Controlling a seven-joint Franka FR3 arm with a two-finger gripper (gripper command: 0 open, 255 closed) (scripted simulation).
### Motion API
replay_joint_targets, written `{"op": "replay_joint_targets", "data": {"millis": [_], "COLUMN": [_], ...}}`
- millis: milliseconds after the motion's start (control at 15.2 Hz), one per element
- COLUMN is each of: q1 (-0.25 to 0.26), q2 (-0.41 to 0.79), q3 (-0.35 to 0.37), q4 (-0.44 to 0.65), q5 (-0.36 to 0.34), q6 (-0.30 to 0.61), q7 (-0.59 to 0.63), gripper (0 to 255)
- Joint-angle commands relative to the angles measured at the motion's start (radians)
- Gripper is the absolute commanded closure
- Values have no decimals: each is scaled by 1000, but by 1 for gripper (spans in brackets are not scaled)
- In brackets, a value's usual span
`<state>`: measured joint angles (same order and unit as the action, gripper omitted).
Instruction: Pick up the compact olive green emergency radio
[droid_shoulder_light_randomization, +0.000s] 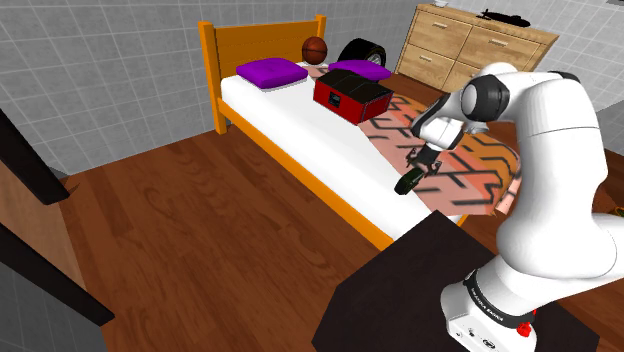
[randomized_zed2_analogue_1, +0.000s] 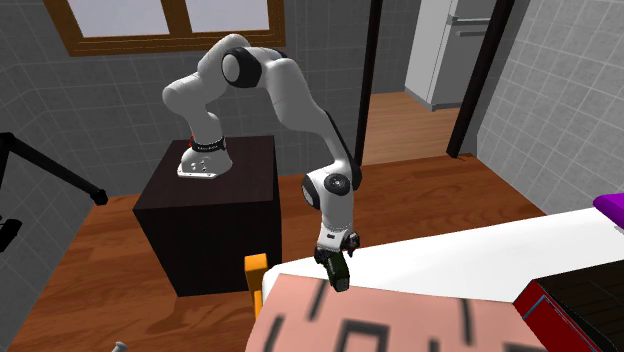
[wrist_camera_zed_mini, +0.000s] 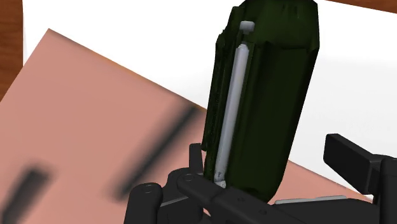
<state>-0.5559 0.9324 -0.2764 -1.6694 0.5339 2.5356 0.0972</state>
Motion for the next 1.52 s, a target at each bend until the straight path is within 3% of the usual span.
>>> {"op": "replay_joint_targets", "data": {"millis": [0, 264, 330, 924, 1452], "q1": [-7, -14, -14, -14, 9], "q2": [24, 55, 54, 55, -41], "q3": [7, 16, 16, 16, -14], "q4": [14, 34, 32, 34, -23], "q5": [5, 12, 12, 12, -9], "q6": [11, 24, 25, 24, -20], "q7": [-4, -8, -8, -8, 6], "gripper": [0, 0, 255, 255, 255]}}
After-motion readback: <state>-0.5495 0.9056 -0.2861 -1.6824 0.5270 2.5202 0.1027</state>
